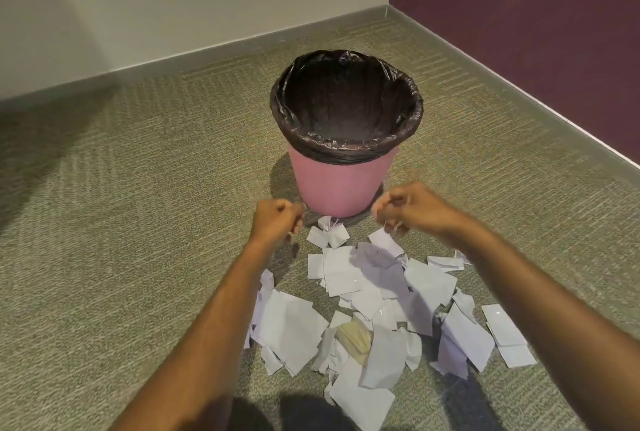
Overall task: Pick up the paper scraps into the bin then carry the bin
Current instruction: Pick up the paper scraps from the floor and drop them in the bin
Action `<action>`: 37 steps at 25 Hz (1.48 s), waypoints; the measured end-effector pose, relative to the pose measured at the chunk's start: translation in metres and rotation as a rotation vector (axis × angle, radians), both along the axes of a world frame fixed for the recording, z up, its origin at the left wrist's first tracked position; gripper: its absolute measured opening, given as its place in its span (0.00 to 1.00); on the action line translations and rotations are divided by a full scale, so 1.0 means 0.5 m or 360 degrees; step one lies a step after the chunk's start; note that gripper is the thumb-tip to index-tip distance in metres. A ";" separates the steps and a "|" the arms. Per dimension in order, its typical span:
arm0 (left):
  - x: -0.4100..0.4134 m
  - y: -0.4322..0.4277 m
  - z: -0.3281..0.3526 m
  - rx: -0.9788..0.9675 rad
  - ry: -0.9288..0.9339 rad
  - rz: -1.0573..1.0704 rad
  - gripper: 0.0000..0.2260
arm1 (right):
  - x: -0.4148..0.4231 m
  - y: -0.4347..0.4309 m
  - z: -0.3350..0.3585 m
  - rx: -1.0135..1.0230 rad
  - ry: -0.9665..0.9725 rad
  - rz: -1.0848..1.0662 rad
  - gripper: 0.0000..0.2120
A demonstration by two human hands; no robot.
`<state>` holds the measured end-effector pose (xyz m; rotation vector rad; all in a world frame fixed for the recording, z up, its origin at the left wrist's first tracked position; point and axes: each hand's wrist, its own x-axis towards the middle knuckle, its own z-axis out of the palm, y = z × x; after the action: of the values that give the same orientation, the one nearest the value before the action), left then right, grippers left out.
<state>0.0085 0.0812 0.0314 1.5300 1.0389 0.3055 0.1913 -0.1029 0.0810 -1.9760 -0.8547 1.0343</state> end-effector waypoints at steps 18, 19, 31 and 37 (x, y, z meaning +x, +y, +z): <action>0.141 -0.060 -0.247 0.1276 0.1140 -0.1137 0.24 | -0.032 0.004 -0.313 -0.0807 -0.1167 0.0867 0.39; 0.144 -0.060 -0.250 0.1341 0.1144 -0.1152 0.23 | -0.040 -0.002 -0.314 -0.0780 -0.1217 0.0864 0.35; 0.086 -0.061 -0.206 0.0878 0.0531 -0.0547 0.04 | -0.029 -0.032 -0.269 -0.0286 -0.0876 0.0148 0.06; 0.028 -0.049 -0.065 0.0402 -0.0013 -0.0208 0.03 | -0.037 -0.039 -0.118 -0.0102 -0.0544 -0.0127 0.05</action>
<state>0.0225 0.0567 -0.0012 1.8133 0.9144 0.3616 0.1726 -0.1223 0.0221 -2.2615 -0.9216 0.6955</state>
